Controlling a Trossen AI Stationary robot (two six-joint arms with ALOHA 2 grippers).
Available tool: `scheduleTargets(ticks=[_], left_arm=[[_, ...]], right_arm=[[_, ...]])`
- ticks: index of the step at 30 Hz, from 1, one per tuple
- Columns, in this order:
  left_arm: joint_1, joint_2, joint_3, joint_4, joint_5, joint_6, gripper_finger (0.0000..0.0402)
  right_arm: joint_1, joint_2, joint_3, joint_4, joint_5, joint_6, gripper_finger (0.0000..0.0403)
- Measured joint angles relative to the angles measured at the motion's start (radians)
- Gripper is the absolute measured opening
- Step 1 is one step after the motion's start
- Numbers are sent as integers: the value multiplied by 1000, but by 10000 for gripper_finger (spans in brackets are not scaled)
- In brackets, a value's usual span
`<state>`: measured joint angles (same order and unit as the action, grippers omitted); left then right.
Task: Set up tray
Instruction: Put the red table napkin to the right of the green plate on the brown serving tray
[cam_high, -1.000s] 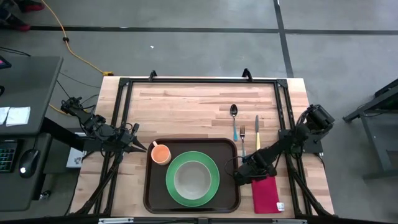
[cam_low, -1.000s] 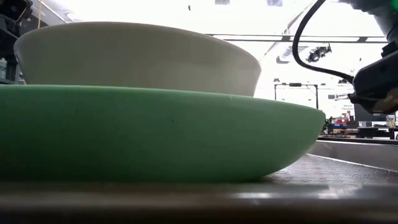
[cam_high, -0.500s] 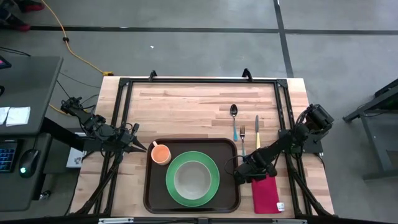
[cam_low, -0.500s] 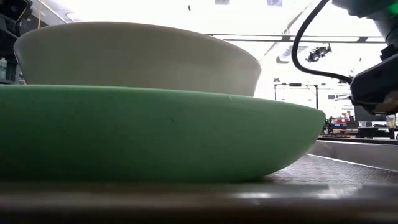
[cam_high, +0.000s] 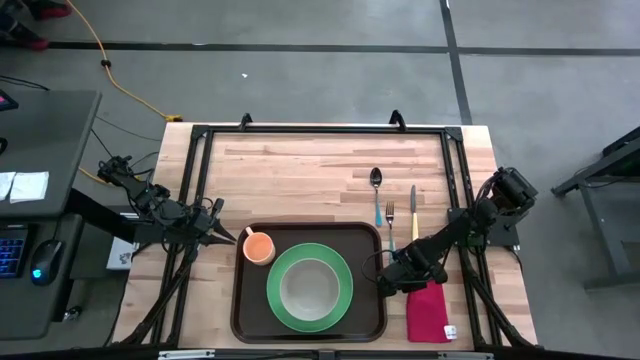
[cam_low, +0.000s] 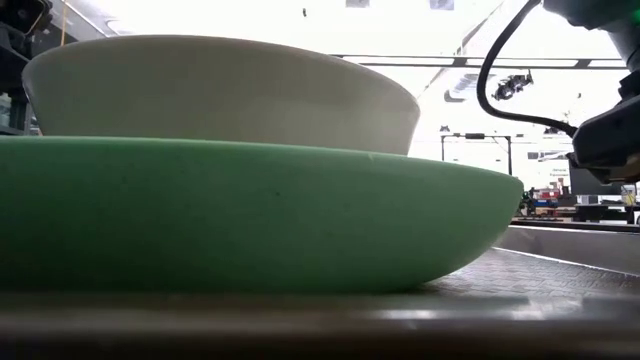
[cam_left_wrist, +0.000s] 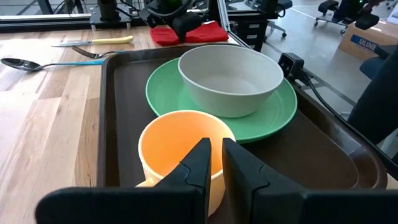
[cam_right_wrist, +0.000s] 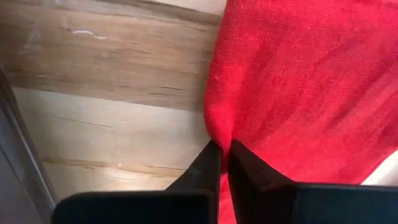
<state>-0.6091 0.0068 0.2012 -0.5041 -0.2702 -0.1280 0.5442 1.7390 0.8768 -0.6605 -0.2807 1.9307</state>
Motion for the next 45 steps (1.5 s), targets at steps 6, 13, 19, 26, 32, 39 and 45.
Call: scheduleTargets(ticks=[6, 13, 19, 26, 32, 39, 45], left_arm=[[0, 0, 0, 0, 0, 0, 72], [0, 0, 0, 0, 0, 0, 72], [0, 0, 0, 0, 0, 0, 72], [0, 0, 0, 0, 0, 0, 72], [0, 0, 0, 0, 0, 0, 72], [0, 0, 0, 0, 0, 0, 72], [0, 0, 0, 0, 0, 0, 72]], right_arm=[[-2, 0, -1, 9, -25, 6, 2], [-4, -19, -3, 74, -66, 16, 1], [-18, -101, -5, 78, 2, 32, 0], [-30, -175, -4, 60, -1, 29, 0], [-40, -217, -3, 60, -7, 29, 0], [-62, -245, -3, 89, 5, 5, 0], [-80, -265, -1, 167, 47, -13, 0]])
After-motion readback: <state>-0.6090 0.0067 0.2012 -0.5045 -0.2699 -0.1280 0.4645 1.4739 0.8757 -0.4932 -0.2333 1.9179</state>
